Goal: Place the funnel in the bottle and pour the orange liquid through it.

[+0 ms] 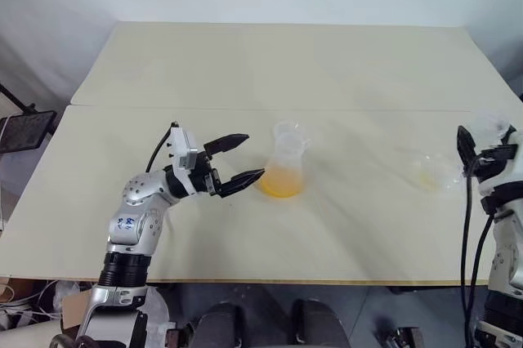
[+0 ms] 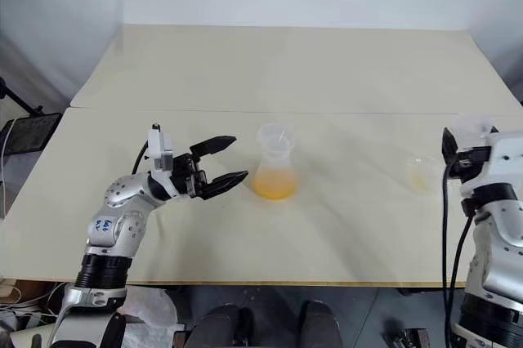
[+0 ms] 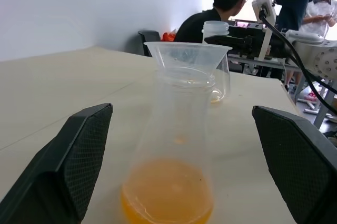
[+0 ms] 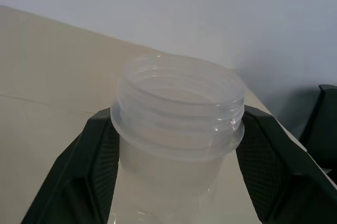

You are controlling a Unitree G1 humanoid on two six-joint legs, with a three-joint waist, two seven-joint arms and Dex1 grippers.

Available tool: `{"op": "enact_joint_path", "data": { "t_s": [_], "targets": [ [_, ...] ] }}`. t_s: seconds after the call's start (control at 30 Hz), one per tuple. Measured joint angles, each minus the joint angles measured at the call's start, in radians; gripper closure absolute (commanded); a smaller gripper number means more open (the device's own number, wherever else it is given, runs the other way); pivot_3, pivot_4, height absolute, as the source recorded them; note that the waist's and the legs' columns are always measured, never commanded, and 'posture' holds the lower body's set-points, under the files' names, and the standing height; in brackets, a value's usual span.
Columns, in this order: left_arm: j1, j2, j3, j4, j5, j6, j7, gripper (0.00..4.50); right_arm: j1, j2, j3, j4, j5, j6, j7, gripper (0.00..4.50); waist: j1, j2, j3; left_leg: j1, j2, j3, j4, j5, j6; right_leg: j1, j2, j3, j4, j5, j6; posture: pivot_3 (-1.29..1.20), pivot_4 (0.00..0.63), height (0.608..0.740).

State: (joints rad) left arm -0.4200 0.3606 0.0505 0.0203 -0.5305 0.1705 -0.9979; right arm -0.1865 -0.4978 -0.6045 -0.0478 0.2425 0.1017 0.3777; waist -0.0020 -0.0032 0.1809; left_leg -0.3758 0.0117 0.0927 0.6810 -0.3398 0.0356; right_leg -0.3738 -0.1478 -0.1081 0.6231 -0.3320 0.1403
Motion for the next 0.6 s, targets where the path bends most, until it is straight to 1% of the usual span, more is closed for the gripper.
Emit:
{"op": "enact_joint_path", "data": {
  "t_s": [0.13,0.27,0.33,0.37,0.43,0.47,0.6],
  "targets": [
    [0.0,0.008,0.0,0.0,0.0,0.005,0.0,0.0,-0.02,-0.002,-0.039,0.088,0.026,-0.044,-0.044,1.77,0.003,0.0,0.0,0.0,0.0,0.0,0.001,0.0,0.0,0.001,0.0,0.0,0.0,0.0,0.0,0.0,0.15,0.74],
    [-0.001,0.012,0.001,-0.001,0.0,0.006,0.001,0.0,-0.017,-0.004,-0.048,0.108,0.025,-0.058,-0.108,1.77,0.003,0.0,0.0,0.0,0.0,0.0,0.001,0.0,0.0,0.001,0.0,0.0,0.0,0.0,0.0,0.0,0.15,0.74],
    [-0.002,0.013,0.003,-0.001,0.0,0.006,0.002,0.0,-0.001,-0.004,-0.051,0.092,0.027,-0.049,-0.139,1.05,0.005,0.0,0.0,0.0,0.0,-0.001,0.001,0.0,0.0,0.001,0.0,0.0,0.0,0.0,0.0,0.0,0.15,0.74],
    [-0.002,0.013,0.005,-0.001,0.0,0.006,0.002,0.0,0.009,-0.004,-0.051,0.084,0.025,-0.043,-0.151,0.82,0.005,0.0,0.0,0.0,0.0,-0.001,0.001,0.0,0.0,0.001,0.0,0.0,0.0,0.0,0.0,0.0,0.15,0.74],
    [-0.002,0.014,0.008,-0.001,0.0,0.006,0.002,0.0,0.029,0.006,-0.059,0.076,0.033,-0.028,-0.178,0.15,0.005,0.0,0.0,0.0,0.0,0.0,0.001,0.0,0.0,0.001,0.0,0.0,0.0,0.0,0.0,0.0,0.15,0.74],
    [-0.002,0.014,0.008,-0.001,0.0,0.006,0.002,0.0,0.037,0.014,-0.062,0.073,0.039,-0.024,-0.188,0.03,0.003,0.0,0.0,0.0,0.0,0.0,0.001,0.0,0.0,0.001,0.0,0.0,0.0,0.0,0.0,0.0,0.15,0.74],
    [-0.002,0.014,0.008,-0.002,0.0,0.006,0.001,0.0,0.061,0.036,-0.067,0.042,0.068,-0.014,-0.205,0.03,0.001,0.001,-0.001,0.0,0.0,0.0,0.001,0.0,0.0,0.0,0.0,0.001,0.0,0.0,0.0,0.0,0.15,0.74]
  ]
}}
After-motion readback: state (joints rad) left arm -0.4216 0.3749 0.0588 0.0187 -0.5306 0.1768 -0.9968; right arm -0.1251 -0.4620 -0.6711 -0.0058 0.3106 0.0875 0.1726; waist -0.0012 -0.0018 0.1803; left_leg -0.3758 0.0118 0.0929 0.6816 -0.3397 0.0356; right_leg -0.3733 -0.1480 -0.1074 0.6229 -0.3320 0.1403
